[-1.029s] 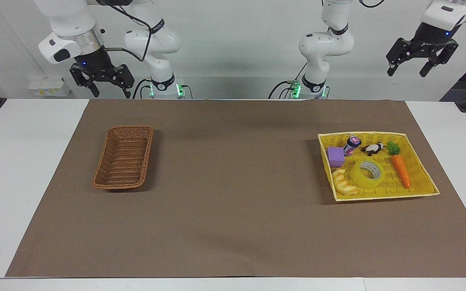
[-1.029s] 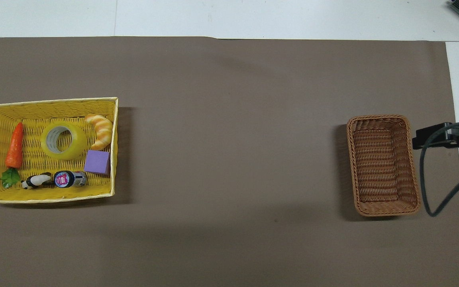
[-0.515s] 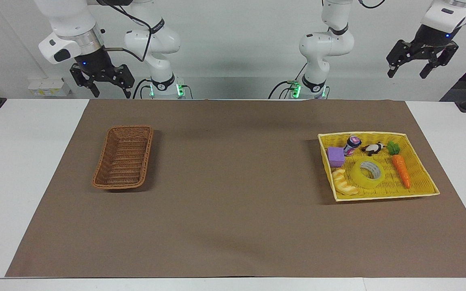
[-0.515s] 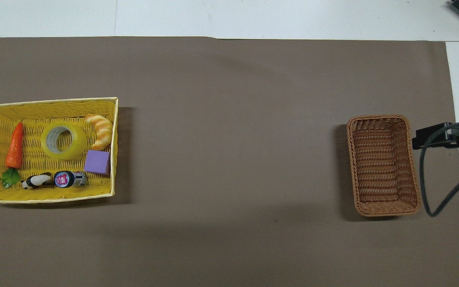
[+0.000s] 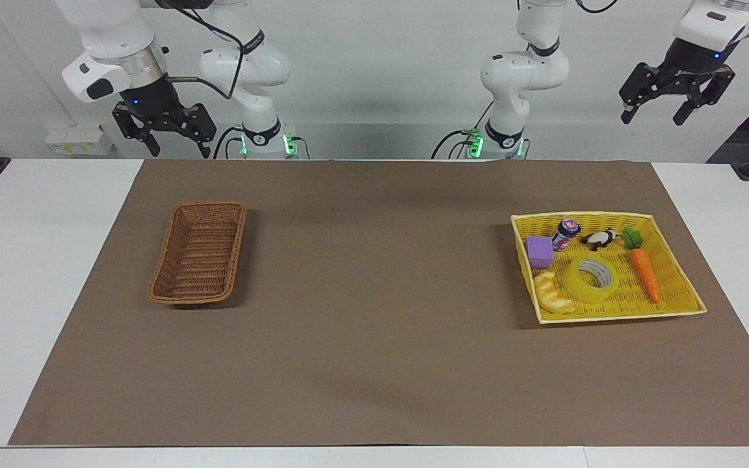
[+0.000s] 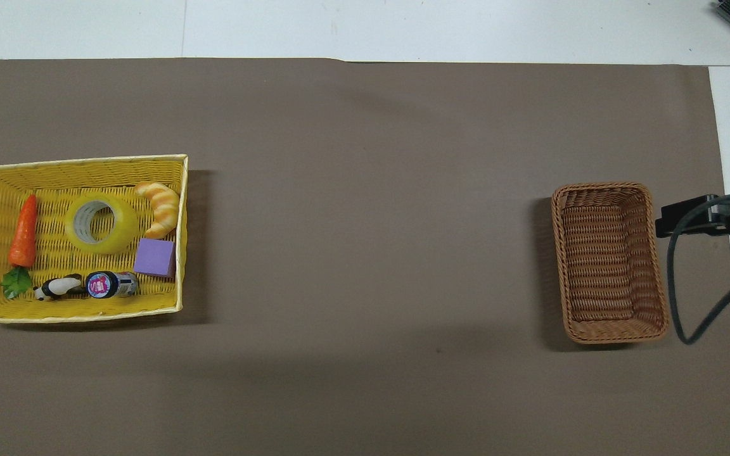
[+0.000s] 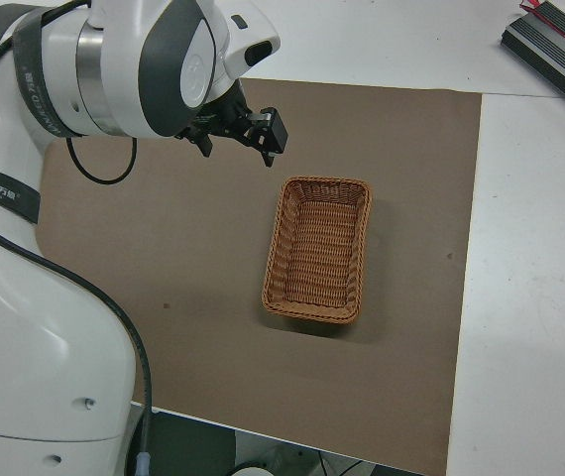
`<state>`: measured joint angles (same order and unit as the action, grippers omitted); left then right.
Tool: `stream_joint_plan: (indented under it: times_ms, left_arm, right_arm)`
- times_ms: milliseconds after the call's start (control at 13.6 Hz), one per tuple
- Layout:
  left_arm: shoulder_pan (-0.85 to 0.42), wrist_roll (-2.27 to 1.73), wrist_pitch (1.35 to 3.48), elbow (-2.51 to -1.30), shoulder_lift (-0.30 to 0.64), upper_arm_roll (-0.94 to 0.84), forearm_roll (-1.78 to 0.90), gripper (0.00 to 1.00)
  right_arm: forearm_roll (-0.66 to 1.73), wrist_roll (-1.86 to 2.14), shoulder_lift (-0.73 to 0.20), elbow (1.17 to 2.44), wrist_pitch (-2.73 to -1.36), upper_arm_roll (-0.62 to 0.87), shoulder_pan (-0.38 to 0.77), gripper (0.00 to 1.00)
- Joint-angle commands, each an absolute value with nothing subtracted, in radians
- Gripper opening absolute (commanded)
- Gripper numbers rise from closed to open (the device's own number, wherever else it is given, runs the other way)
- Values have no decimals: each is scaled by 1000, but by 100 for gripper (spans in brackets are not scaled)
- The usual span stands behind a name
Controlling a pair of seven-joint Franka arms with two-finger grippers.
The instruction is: Move tape to another basket
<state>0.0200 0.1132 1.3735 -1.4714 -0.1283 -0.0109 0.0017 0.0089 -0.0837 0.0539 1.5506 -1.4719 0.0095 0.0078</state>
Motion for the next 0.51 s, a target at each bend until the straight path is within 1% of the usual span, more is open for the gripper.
stream_joint_plan:
  times_ms: [0, 441]
  left_arm:
    - [26, 106, 1339, -1483, -149, -11, 14, 100]
    - [25, 118, 1377, -1485, -147, -9, 9, 100]
  right_arm:
    - [8, -63, 49, 1542, -1460, 11, 6, 100]
    - [8, -63, 49, 1545, -1460, 11, 6, 100]
